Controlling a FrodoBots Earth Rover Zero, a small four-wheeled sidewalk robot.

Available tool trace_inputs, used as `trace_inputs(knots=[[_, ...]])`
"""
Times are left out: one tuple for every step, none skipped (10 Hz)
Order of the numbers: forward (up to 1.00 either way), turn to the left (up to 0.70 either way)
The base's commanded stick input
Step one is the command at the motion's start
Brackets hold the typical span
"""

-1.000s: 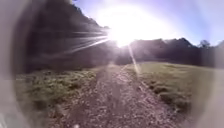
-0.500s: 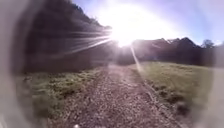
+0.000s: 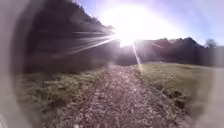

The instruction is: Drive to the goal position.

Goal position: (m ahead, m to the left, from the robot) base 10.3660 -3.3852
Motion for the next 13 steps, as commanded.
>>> trace_inputs(knots=[[0.85, -0.34], [0.85, -0.34], [0.85, -0.32], [0.85, 0.00], [0.85, 0.00], [0.85, 0.00], [0.85, 0.00], [0.85, 0.00], [0.85, 0.00], [0.85, 0.00], [0.85, 0.00], [0.85, 0.00], [0.85, 0.00]])
